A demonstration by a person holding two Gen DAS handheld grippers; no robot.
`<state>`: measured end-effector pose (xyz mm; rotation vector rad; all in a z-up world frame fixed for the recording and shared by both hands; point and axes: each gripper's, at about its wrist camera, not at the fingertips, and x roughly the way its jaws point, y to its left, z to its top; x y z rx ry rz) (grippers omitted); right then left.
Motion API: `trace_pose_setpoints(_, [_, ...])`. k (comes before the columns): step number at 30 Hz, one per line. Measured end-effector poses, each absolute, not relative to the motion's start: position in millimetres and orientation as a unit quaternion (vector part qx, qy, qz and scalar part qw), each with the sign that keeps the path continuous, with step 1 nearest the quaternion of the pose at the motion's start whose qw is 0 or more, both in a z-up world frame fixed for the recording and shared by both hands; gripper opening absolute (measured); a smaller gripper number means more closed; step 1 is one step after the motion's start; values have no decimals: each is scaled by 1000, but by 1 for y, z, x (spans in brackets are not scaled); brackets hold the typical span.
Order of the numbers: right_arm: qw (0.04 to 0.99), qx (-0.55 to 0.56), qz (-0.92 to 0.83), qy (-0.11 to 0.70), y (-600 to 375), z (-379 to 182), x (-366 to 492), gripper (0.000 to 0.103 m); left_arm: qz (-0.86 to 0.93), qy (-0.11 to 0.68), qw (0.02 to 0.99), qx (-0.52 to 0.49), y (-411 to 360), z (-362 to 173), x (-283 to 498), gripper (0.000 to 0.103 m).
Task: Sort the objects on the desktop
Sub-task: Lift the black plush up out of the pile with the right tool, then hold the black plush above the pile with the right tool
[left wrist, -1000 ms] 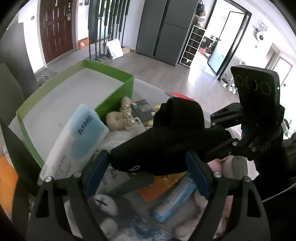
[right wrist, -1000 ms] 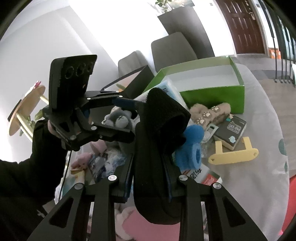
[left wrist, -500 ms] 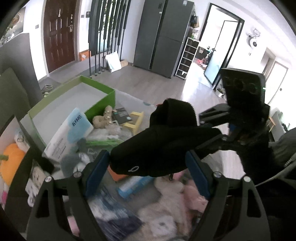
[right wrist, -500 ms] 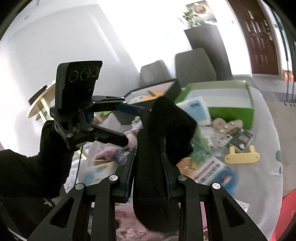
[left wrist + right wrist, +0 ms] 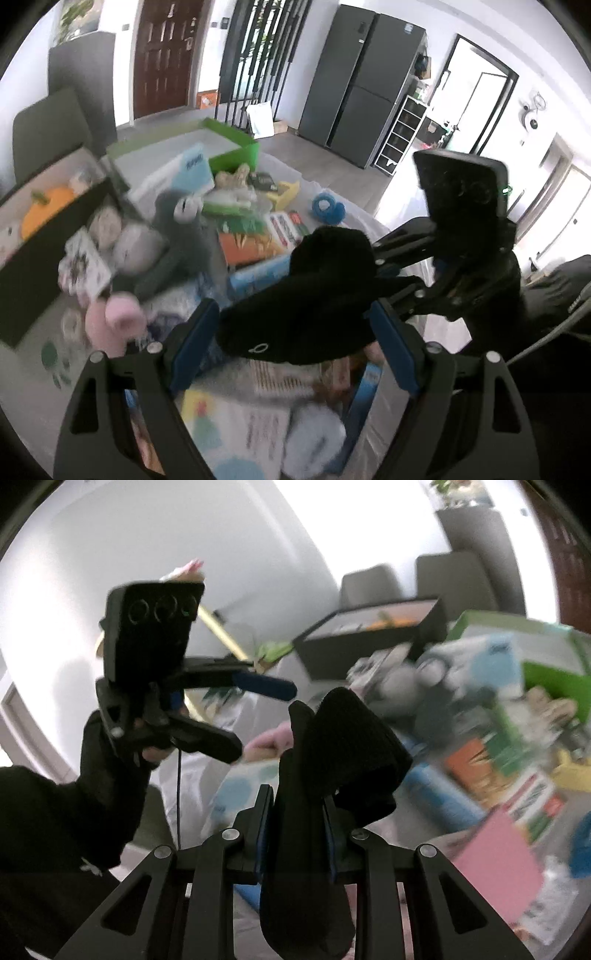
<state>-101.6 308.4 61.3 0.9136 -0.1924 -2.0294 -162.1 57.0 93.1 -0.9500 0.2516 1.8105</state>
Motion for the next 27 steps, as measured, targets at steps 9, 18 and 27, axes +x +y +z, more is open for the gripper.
trace_pose_setpoints(9, [459,367,-808,-51,291,56,-85,25,706,121,574,-397,42,80,-160,85])
trace_pose_setpoints(18, [427,375,-820,-70,300,50,-77,26,658,101,616,-422,69,52,-178,82])
trace_pose_setpoints(27, [400,382,-830,-72,328,41,-63,41,649,87,626,-424,77,53,-181,80])
